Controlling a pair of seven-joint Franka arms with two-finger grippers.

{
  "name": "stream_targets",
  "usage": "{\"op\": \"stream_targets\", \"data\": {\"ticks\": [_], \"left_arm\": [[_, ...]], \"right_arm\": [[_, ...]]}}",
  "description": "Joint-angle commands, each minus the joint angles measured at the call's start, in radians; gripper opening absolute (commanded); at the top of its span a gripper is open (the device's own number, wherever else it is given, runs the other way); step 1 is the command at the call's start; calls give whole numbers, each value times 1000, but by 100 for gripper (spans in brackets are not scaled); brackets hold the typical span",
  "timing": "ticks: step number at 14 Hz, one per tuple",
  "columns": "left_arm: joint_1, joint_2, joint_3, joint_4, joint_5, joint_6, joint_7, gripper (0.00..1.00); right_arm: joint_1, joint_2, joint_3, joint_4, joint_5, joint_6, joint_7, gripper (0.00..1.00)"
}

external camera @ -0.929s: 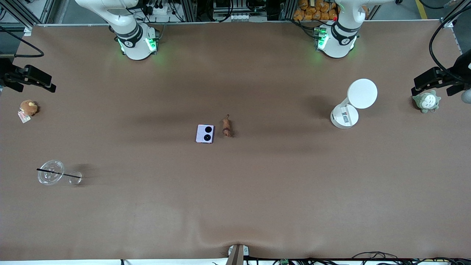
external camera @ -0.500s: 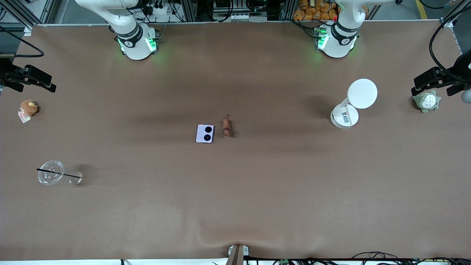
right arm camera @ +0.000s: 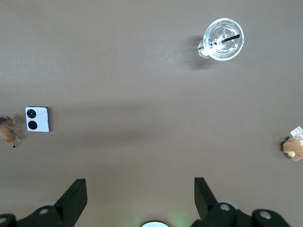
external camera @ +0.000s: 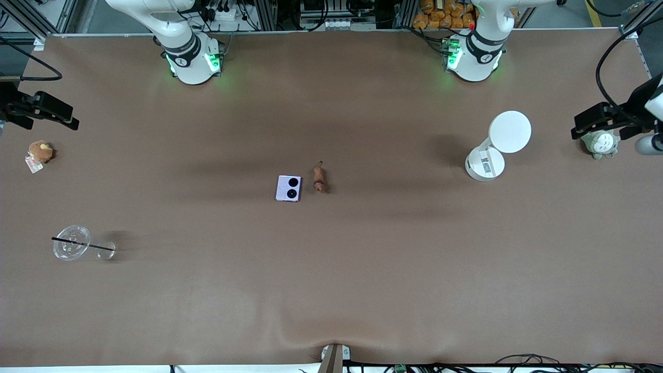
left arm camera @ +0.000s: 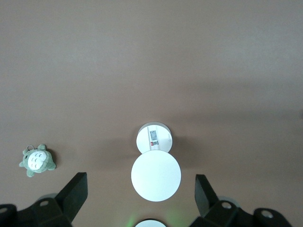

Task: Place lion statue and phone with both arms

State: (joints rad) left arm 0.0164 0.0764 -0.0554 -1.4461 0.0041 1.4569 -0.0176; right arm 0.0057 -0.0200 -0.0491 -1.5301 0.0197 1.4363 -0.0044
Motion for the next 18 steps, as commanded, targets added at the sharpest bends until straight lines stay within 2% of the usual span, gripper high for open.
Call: {"op": "stream_targets", "data": {"ticks": [1, 5, 10, 18], "left_arm": [[-27, 34, -3, 16, 13, -24, 1, 100], [-104, 42, -11, 16, 19, -27, -10, 100], [-263, 138, -18, 27, 1, -14, -151, 100], [-505, 302, -21, 27, -71, 229, -442, 100]], "right_arm": [[5, -8, 0, -7, -9, -2, 1, 100], [4, -8, 0, -13, -9, -1, 1, 100], [4, -8, 0, -15, -9, 1, 1, 100], [5, -8, 0, -15, -9, 3, 1, 100]]}}
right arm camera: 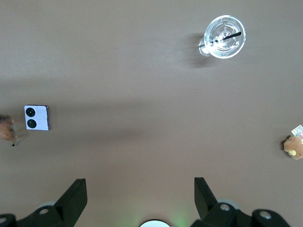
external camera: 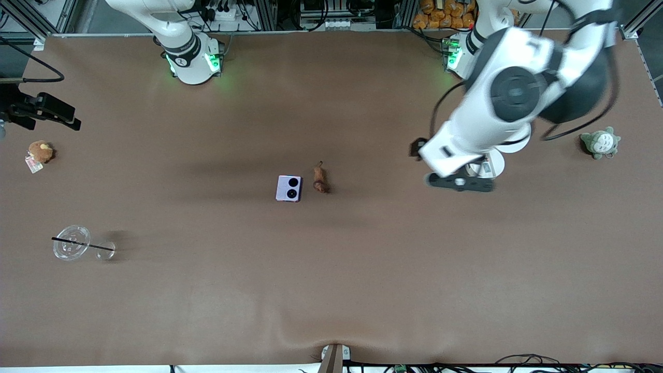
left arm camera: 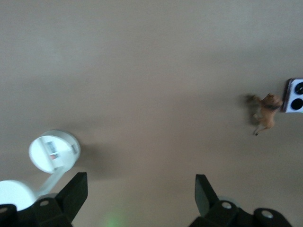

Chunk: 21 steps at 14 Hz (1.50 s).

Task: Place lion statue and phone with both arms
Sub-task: 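Reach the left gripper to the lion while the right gripper reaches the phone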

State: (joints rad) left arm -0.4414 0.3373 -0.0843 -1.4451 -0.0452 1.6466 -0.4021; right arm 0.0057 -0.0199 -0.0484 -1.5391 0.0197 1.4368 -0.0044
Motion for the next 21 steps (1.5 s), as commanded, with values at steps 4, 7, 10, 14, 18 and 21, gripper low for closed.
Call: {"op": "stream_targets", "data": {"ticks": [4, 7, 10, 14, 18, 21], "left_arm": [[-141, 123, 8, 26, -68, 175, -190, 100], [-235, 181, 9, 26, -67, 281, -364, 100], [-319, 242, 12, 25, -58, 373, -437, 100], [-364, 316, 15, 22, -35, 438, -460, 100], [-378, 377, 15, 19, 11, 533, -466, 100], [-382, 411, 15, 19, 15, 567, -466, 100]], "right_arm": [[7, -8, -1, -6, -9, 4, 3, 100], [11, -8, -1, -6, -9, 4, 9, 100], [39, -5, -1, -6, -9, 8, 64, 100], [97, 9, -1, -7, -9, 17, 177, 100], [189, 15, -1, -85, -9, 56, 303, 100], [256, 15, 1, -188, -7, 129, 415, 100]]}}
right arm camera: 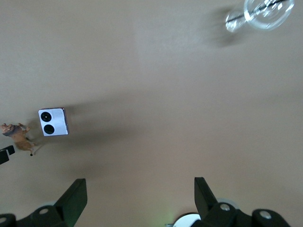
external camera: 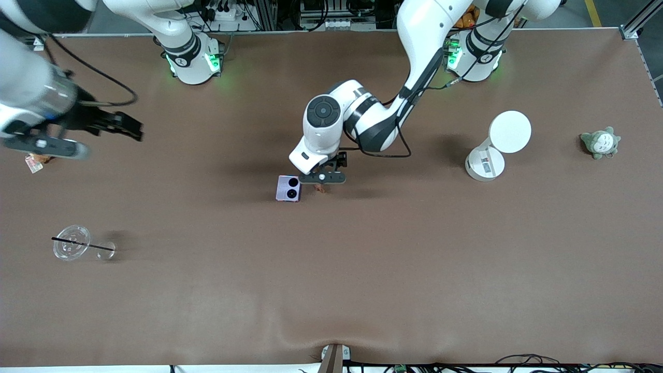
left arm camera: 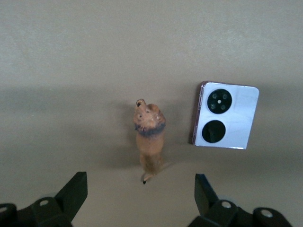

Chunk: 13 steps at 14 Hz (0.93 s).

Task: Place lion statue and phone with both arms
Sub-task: 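Grasp the lion with the left gripper while the right gripper grasps the phone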

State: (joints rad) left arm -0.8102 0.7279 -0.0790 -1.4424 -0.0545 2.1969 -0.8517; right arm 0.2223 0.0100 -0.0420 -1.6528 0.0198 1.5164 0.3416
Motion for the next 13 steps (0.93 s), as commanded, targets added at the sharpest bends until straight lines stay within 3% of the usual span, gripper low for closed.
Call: {"op": "stream_targets", "data": {"ticks": [1, 4, 9, 11, 12, 13], "left_arm": [[-17, 27, 12, 16, 24, 23, -17, 100], [-17, 71, 12, 16, 24, 82, -17, 98], [-18, 100, 12, 16, 53, 98, -15, 74], [-17, 97, 12, 16, 56, 98, -14, 21], [-11, 90, 12, 16, 56, 98, -14, 3], [-3, 87, 12, 16, 56, 95, -12, 0]], "right_arm": [[64, -15, -6, -109, -6, 85, 107, 100], [127, 1, -6, -179, -6, 184, 197, 100], [198, 99, -6, -183, -4, 277, 282, 100], [224, 146, -6, -183, -3, 339, 321, 100], [233, 166, -6, -183, -3, 366, 321, 100], [233, 183, -6, -183, -3, 387, 321, 100]]}}
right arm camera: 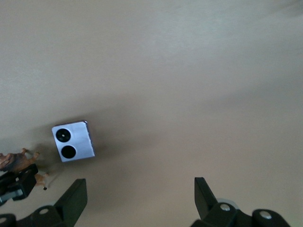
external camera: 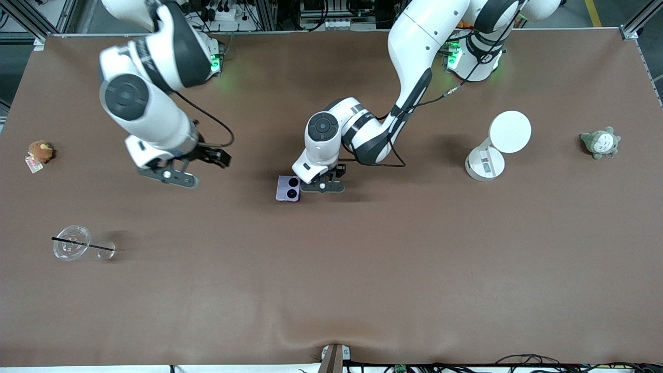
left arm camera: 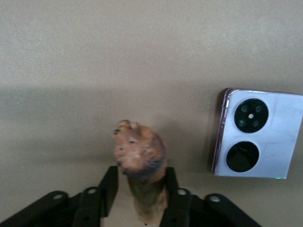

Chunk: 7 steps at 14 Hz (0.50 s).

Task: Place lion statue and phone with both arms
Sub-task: 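Grasp the lion with the left gripper while the right gripper grasps the phone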

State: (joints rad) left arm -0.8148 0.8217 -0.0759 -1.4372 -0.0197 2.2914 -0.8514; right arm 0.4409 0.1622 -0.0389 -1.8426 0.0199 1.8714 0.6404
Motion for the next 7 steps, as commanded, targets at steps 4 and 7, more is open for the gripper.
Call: {"op": "stream_targets", "data": {"ticks": [4, 7], "left_arm": [[63, -110, 7, -96, 24, -50, 56, 0], [126, -244, 8, -273, 26, -50, 150, 0]], "right_arm": [[36, 101, -7, 6, -1, 115, 8, 100], [71, 175, -9, 6, -1, 207, 8, 100]]}}
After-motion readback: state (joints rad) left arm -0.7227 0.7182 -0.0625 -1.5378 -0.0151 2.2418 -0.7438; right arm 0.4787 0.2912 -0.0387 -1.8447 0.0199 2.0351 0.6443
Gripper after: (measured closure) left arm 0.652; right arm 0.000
